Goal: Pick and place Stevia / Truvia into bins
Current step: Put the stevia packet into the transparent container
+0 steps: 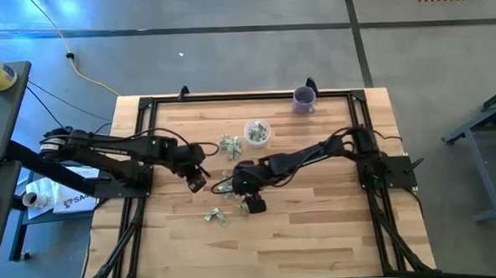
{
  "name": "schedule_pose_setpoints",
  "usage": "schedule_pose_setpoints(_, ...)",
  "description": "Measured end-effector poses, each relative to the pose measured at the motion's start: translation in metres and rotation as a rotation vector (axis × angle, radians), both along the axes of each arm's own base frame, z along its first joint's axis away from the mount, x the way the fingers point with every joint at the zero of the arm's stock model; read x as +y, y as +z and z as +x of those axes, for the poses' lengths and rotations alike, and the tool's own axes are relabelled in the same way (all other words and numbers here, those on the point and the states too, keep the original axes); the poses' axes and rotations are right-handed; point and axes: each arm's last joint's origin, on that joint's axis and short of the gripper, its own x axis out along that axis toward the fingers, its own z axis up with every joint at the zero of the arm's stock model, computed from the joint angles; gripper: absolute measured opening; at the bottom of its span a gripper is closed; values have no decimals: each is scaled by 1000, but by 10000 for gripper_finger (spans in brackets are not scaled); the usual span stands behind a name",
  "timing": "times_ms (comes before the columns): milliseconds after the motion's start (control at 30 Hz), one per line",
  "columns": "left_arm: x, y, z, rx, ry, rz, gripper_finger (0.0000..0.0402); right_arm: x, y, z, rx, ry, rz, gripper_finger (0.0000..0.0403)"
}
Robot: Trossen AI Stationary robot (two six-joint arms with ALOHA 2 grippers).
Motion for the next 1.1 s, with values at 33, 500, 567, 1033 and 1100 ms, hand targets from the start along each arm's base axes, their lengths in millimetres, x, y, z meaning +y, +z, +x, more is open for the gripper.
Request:
schedule_pose_setpoints(33,-2,1,-1,-1,-10,7,140,1,-4,3,17,13,-25,243)
schedule_pose_setpoints(500,-19,11,-28,51,-52,109,140,3,-23,16,181,13,-93,101)
schedule_pose_setpoints(567,-18,11,-30,54,-45,121,140,-4,-23,14,224,-76,-43,50)
schedule_pose_setpoints(1033,-15,17,-25,-32,-35,233,140,-100,120,-49,75,-646,-213,14)
schedule_pose_setpoints(1100,-15,18,-24,-52,-42,236,140,-123,128,-61,97,-720,-221,15)
